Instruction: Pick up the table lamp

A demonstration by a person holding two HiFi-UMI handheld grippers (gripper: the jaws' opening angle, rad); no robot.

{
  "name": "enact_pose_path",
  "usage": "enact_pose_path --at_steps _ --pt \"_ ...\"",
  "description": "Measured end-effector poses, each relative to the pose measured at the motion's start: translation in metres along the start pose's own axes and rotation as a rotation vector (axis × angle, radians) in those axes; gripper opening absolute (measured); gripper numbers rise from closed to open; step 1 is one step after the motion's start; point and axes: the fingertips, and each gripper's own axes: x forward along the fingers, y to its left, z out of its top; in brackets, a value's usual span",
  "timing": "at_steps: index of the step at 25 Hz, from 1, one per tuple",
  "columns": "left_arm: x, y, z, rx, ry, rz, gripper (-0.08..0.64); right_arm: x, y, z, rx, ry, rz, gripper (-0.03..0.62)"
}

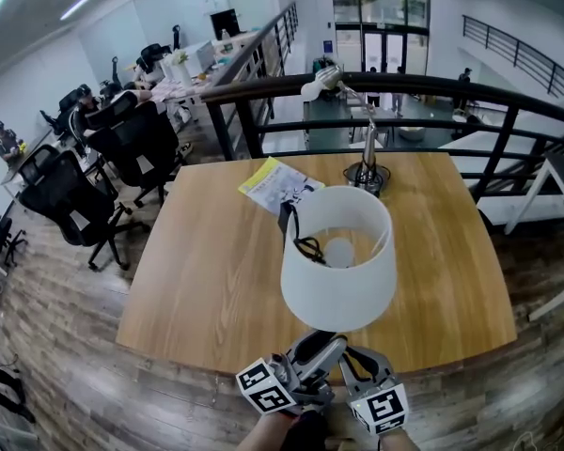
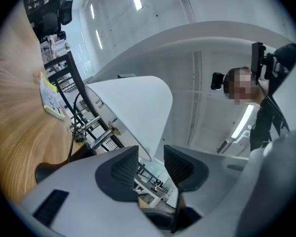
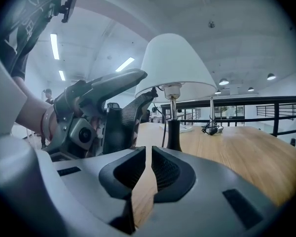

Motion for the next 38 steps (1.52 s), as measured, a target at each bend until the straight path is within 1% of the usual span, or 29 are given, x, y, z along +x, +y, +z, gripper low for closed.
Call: enact_pose_path --at_steps 5,10,13,15,17,19,25,30,38 --pt "0.005 -0.002 0.006 -0.015 -0.013 -0.047 0.164 0.003 -0.003 -0.004 0.008 0.007 -0.009 0.052" --pt "0.013 -0.007 0.012 -0.044 -0.038 -0.114 0.164 0.004 -0.006 -0.006 0.016 0.015 -0.014 0.052" --pt "0.015 -0.008 0.016 -0.064 -0.056 -0.14 0.164 0.004 -0.008 -0.008 0.02 0.016 -0.02 0.052" --pt "0.017 -0.007 0.02 -0.08 -0.077 -0.144 0.163 0.004 -0.011 -0.01 0.018 0.016 -0.028 0.052" --pt "0.02 -0.005 0.024 -0.089 -0.094 -0.143 0.139 0.003 -0.014 -0.011 0.021 0.022 -0.035 0.054" --pt "0.022 -0.004 0.026 -0.091 -0.097 -0.148 0.099 0.002 -0.016 -0.01 0.025 0.026 -0.038 0.052" --pt "0.031 -0.005 0.026 -0.102 -0.098 -0.162 0.066 0.004 -0.022 -0.006 0.027 0.022 -0.048 0.052" --pt "0.04 0.001 0.033 -0.106 -0.1 -0.158 0.054 0.009 -0.031 -0.003 0.026 0.027 -0.055 0.054" --pt "0.049 0.01 0.05 -0.119 -0.109 -0.154 0.037 0.025 -0.035 0.0 0.038 0.077 -0.048 0.054"
